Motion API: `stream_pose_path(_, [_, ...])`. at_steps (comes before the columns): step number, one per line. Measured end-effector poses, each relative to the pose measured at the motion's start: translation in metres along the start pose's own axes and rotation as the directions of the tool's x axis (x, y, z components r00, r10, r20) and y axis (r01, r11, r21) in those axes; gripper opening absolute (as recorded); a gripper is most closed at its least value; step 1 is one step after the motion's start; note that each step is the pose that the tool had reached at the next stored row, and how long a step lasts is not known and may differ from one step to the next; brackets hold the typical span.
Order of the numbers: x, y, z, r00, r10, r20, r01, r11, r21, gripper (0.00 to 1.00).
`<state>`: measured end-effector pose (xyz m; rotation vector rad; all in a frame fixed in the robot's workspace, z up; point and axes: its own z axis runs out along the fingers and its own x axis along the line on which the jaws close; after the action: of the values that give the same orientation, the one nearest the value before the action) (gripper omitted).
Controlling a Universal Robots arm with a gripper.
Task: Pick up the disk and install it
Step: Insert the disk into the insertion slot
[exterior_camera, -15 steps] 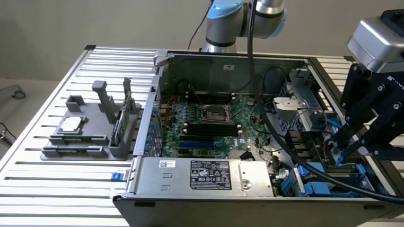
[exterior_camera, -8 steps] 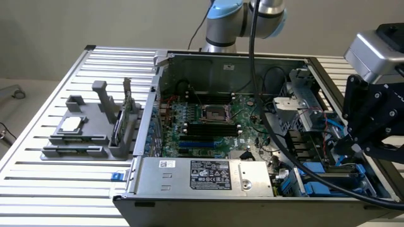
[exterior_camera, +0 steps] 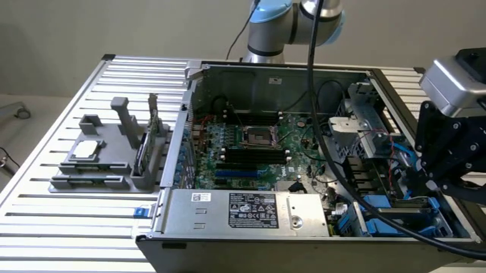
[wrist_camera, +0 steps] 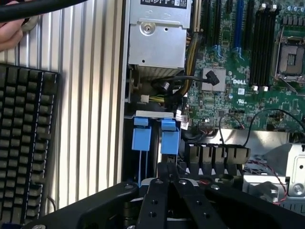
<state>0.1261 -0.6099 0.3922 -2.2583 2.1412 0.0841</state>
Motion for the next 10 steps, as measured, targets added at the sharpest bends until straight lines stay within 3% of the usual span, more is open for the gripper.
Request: stream_pose_path(10, [0.001, -0.0023, 0.0182, 1.0000, -0.003, 0.0000, 0.003, 1.0000, -0.0001, 0.11])
